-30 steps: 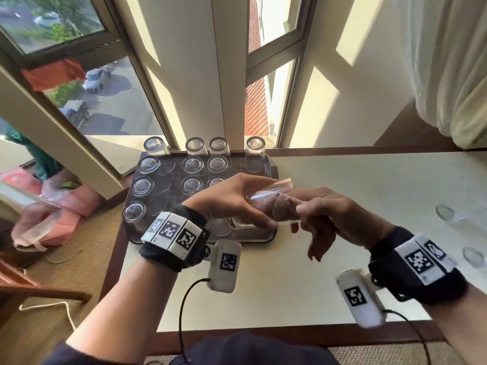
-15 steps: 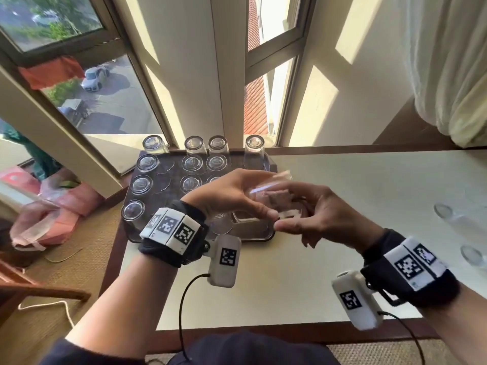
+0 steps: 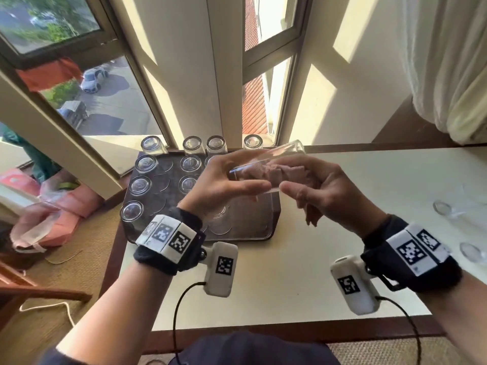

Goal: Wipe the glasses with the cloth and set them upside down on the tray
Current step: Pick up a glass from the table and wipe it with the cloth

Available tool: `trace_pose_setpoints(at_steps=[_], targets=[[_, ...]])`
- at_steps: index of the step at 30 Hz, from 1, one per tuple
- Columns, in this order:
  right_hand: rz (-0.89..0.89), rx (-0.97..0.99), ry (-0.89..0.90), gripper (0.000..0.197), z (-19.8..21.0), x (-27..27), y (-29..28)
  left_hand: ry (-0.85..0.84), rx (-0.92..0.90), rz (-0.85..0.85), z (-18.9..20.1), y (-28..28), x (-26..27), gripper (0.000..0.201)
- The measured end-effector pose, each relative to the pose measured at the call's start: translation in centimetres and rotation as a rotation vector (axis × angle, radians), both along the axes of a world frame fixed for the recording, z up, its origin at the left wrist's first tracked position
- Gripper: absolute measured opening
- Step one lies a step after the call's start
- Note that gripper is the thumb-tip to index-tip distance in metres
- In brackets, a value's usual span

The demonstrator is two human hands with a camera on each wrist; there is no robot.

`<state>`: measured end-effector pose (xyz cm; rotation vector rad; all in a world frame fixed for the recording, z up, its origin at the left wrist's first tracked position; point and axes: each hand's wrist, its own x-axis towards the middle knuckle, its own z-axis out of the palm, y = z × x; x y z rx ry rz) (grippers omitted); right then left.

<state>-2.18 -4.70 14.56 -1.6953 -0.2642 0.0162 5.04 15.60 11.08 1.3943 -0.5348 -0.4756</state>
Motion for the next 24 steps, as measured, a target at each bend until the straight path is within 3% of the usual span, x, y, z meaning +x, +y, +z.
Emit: trace_pose_setpoints(at_steps=[3, 4, 5, 6, 9, 10, 12, 14, 17, 18, 19, 20, 23, 24], targets=[[0.007, 0.087, 0.093, 0.03, 0.0, -0.1, -0.1, -0.683, 0.214, 0.156, 0.3, -0.4, -0.1, 0.072], [-0.012, 0.111, 0.11, 0.028, 0.1, -0.1, 0.0, -0.823, 0.254, 0.192, 0.0, -0.5, 0.2, 0.075], [-0.041, 0.127, 0.112, 0.026, 0.1, -0.1, 0.1, -0.801, 0.264, 0.192, -0.4, -0.7, 0.4, 0.079], [-0.068, 0.125, 0.1, 0.025, 0.2, 0.0, 0.1, -0.635, 0.25, 0.154, -0.6, -0.7, 0.7, 0.084], [-0.082, -0.002, 0.001, 0.033, 0.4, 0.2, 0.1, 0.128, 0.055, -0.067, -1.0, -0.3, 1.0, 0.094], [-0.063, -0.048, -0.026, 0.034, 0.5, 0.3, 0.1, 0.267, -0.002, -0.085, -1.4, -0.2, 0.9, 0.089], [-0.036, -0.09, -0.01, 0.029, 0.3, 0.5, 0.1, 0.269, -0.066, -0.017, -1.6, -0.2, 0.9, 0.069], [-0.049, -0.028, 0.097, 0.023, 0.0, 0.4, 0.1, 0.0, -0.025, 0.084, -1.0, -0.3, 0.5, 0.059], [-0.046, 0.184, 0.264, 0.027, -0.3, 0.4, -0.1, -0.726, 0.192, 0.237, -1.1, -0.6, 0.4, 0.067], [-0.053, 0.211, 0.276, 0.027, -0.2, 0.4, -0.1, -0.855, 0.227, 0.269, -1.4, -0.7, 0.5, 0.068], [-0.068, 0.212, 0.261, 0.027, 0.0, 0.5, -0.2, -0.842, 0.228, 0.27, -1.5, -0.8, 0.5, 0.071], [-0.091, 0.2, 0.226, 0.028, 0.1, 0.5, -0.3, -0.698, 0.216, 0.235, -1.5, -0.9, 0.7, 0.075], [-0.083, 0.066, 0.069, 0.03, 0.6, 0.4, -0.5, 0.065, -0.022, 0.018, -1.1, -0.7, 0.8, 0.091], [-0.048, 0.004, 0.026, 0.032, 0.6, 0.4, -0.4, 0.196, -0.077, 0.002, -1.1, -0.6, 0.8, 0.089]])
